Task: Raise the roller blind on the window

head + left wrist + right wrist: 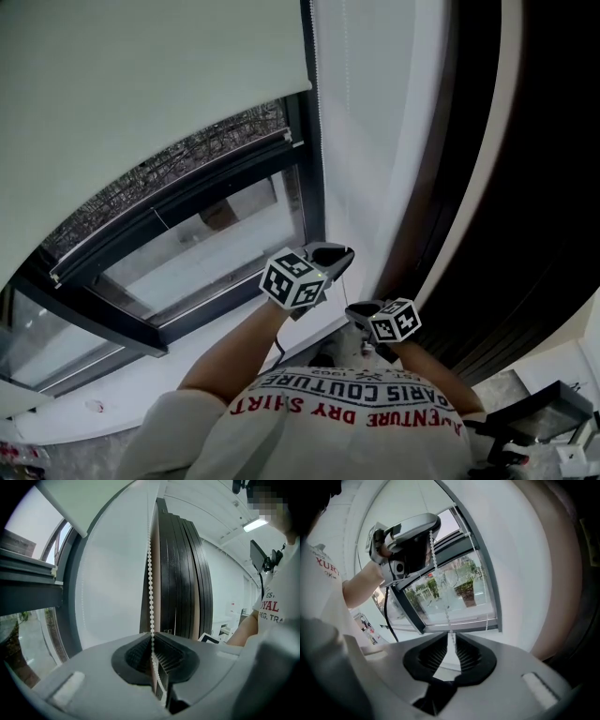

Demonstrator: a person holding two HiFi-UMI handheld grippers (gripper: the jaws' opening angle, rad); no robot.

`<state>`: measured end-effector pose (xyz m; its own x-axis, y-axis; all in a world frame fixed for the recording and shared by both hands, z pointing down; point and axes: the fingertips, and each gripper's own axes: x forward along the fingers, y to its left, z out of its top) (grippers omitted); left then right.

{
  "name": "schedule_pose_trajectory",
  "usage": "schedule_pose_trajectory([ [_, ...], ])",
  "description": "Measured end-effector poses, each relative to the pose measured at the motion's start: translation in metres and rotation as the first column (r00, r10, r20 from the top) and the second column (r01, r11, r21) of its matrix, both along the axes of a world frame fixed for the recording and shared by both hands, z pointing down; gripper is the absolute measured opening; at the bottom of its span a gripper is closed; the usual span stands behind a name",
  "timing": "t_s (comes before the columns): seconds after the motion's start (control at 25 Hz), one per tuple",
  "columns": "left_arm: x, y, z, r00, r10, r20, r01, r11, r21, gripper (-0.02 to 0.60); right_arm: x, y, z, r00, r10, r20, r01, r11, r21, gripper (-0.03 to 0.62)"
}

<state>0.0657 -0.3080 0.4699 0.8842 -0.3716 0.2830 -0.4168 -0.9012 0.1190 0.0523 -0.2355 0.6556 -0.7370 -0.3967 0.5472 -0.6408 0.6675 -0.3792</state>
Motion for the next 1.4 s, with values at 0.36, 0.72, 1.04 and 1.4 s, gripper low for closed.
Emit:
schedule_pose_trajectory([
  [0.36,-0.003,0.002,0.001,1.000,0.006,-0.026,-0.006,1.000,-0.006,0.017,0.035,-0.036,-0.101,0.981,0.051,0.185,-0.072,0.991,0.112,0.138],
  [0.72,0.013,0.018,-0.003,0.999,0.045,-0.010,-0.045,0.999,0.004,0.017,0.032,-0.059,-0.313,0.958,-0.102,0.266,-0.039,0.877,0.478,0.152],
  [1.04,0.022,0.025,-0.005,0.998,0.064,-0.007,-0.064,0.998,0.011,0.017,-0.004,-0.067,-0.364,0.964,-0.180,0.193,0.038,0.820,0.572,0.145],
  [1.4,0.020,0.023,-0.005,0.998,0.053,-0.015,-0.053,0.998,0.023,0.017,-0.002,-0.076,-0.369,0.964,-0.128,0.233,-0.025,0.829,0.559,0.021],
])
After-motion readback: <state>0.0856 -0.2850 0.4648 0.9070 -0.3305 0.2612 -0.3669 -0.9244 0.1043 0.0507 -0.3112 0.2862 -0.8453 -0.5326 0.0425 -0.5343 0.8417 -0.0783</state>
